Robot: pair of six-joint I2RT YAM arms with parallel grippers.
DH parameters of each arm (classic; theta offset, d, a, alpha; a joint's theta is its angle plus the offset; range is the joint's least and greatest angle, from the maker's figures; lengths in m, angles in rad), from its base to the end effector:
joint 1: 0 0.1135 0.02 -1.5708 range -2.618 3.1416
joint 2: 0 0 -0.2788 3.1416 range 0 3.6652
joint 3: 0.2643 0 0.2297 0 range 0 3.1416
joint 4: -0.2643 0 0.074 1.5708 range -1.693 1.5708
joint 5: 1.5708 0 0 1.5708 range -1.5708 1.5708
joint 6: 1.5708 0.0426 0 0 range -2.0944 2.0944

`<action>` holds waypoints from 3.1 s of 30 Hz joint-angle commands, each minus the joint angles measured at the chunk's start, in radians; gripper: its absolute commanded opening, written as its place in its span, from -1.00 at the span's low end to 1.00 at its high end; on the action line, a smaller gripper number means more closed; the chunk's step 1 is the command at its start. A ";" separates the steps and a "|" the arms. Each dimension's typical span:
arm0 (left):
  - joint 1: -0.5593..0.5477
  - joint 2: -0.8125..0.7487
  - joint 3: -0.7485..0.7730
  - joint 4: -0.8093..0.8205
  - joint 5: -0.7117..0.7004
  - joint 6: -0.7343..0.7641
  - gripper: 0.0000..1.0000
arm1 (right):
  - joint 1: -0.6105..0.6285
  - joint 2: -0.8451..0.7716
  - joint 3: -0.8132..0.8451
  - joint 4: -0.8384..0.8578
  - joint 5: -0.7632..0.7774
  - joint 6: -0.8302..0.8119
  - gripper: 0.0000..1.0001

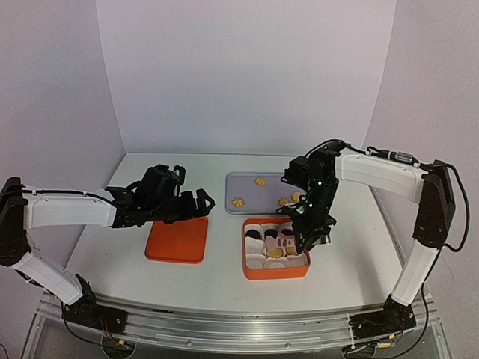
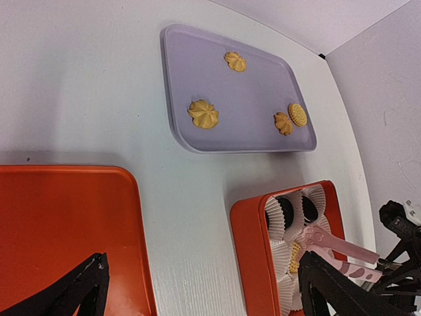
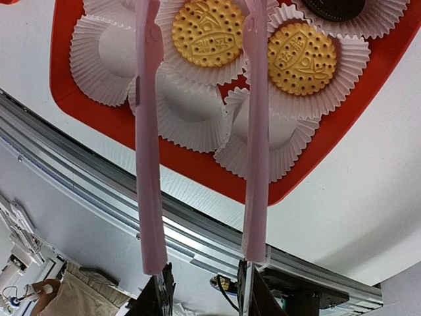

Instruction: Pack the cookies

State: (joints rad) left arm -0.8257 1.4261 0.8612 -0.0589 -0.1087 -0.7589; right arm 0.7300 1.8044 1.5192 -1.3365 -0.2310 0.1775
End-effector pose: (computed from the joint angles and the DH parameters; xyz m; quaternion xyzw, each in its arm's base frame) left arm 0.2025 -0.2127 0.2534 0.0049 0.8890 -0.2902 0.3542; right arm 0.2232 0.2129 0.2646 0.2680 -0.9562 -0.0925 0.0732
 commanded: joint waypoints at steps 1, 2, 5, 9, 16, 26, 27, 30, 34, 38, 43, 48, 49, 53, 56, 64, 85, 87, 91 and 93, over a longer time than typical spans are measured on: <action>0.000 0.002 0.026 0.026 -0.009 0.004 0.99 | 0.004 -0.059 0.038 -0.408 -0.015 0.005 -0.44; 0.000 0.003 0.027 0.026 -0.009 0.003 0.99 | 0.005 -0.066 0.039 -0.410 -0.032 0.005 -0.44; 0.000 0.009 0.031 0.025 -0.010 0.005 1.00 | 0.005 -0.083 0.029 -0.415 -0.082 0.006 -0.44; 0.000 0.024 0.043 0.022 -0.009 0.010 0.99 | 0.005 -0.091 0.002 -0.423 -0.105 0.011 -0.44; 0.000 0.040 0.053 0.024 -0.002 0.013 0.99 | 0.005 -0.073 -0.013 -0.417 -0.104 0.005 -0.44; 0.000 0.025 0.040 0.023 -0.009 0.004 0.99 | 0.005 -0.120 0.174 -0.410 -0.008 0.030 -0.45; 0.000 0.025 0.040 0.024 -0.010 0.004 0.99 | 0.005 -0.121 0.197 -0.407 0.031 0.035 -0.45; 0.001 0.026 0.044 0.025 -0.011 0.008 0.99 | 0.001 -0.099 0.264 -0.397 0.145 0.051 -0.45; 0.000 0.021 0.047 0.023 -0.013 0.015 0.99 | -0.033 -0.033 0.342 -0.372 0.256 0.070 -0.45; 0.001 0.010 0.042 0.026 -0.017 0.012 0.99 | -0.131 0.028 0.360 -0.320 0.290 0.087 -0.45; 0.000 -0.004 0.030 0.023 -0.024 0.003 0.99 | -0.217 0.130 0.348 -0.308 0.353 0.076 -0.45; 0.000 -0.018 0.026 0.016 -0.040 0.004 0.99 | -0.254 0.226 0.386 -0.282 0.387 0.048 -0.45; 0.000 -0.018 0.027 0.013 -0.042 0.005 0.99 | -0.257 0.241 0.398 -0.278 0.384 0.044 -0.45; 0.000 -0.020 0.029 0.005 -0.044 0.006 0.99 | -0.262 0.293 0.427 -0.277 0.365 0.024 -0.44; 0.000 -0.027 0.022 0.003 -0.047 0.002 0.99 | -0.262 0.313 0.437 -0.275 0.356 0.013 -0.43; 0.000 -0.043 0.010 -0.005 -0.059 -0.003 0.99 | -0.262 0.339 0.439 -0.274 0.360 0.022 -0.39; 0.000 -0.044 0.013 -0.021 -0.067 -0.013 1.00 | -0.291 0.426 0.490 -0.267 0.372 0.039 -0.35; 0.000 -0.046 0.014 -0.022 -0.069 -0.013 1.00 | -0.293 0.437 0.503 -0.267 0.371 0.039 -0.35; 0.001 -0.050 0.016 -0.031 -0.077 -0.013 0.99 | -0.294 0.444 0.512 -0.268 0.357 0.036 -0.40; 0.001 -0.054 0.015 -0.032 -0.079 -0.014 0.99 | -0.294 0.438 0.509 -0.268 0.354 0.034 -0.48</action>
State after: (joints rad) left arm -0.8257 1.4189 0.8639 -0.0782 -0.1613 -0.7609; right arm 0.4407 2.2421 1.9943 -1.3319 0.1310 0.2066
